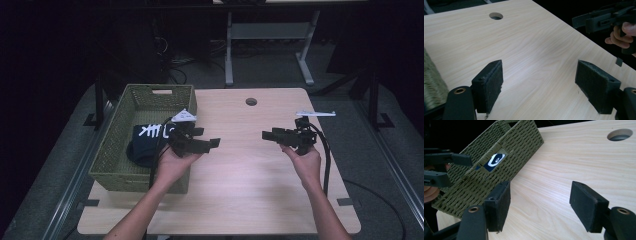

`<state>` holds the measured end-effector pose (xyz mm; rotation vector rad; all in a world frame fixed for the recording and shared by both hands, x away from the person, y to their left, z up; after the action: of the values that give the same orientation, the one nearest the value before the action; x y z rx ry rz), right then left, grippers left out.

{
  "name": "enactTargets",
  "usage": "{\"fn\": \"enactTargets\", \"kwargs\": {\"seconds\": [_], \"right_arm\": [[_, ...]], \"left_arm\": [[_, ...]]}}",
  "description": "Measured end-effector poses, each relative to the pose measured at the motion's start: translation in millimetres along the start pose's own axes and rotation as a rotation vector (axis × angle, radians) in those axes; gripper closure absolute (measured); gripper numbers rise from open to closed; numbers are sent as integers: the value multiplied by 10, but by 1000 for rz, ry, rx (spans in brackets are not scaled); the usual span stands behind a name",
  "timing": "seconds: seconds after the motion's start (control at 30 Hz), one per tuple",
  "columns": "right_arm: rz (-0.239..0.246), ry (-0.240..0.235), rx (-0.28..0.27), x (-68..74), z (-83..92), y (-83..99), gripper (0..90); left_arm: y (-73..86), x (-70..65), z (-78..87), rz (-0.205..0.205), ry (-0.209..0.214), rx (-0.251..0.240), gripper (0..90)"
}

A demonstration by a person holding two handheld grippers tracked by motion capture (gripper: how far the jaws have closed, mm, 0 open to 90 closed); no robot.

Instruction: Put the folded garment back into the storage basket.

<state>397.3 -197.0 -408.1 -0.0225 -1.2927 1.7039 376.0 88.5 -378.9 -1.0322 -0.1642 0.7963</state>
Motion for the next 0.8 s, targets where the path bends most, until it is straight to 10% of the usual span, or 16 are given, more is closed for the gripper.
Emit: {"fn": "enactTargets", "kwargs": {"seconds": [0.8], "right_arm": [[-40,45,-5,-279,284,225,308]], "left_arm": [[31,-317,-375,-27,33,1,220]]}}
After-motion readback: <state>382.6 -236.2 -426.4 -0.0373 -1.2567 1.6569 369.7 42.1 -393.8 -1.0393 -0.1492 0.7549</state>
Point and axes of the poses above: each handheld gripper's, and its own axes: z roughly backward along the jaws, y roughly out of its underside, x roughly to its left, the point moved 5 cm from there along -z, roughly forward along the jaws, and after that the axes turned 1 degree about -x, right-handed, at the moved point
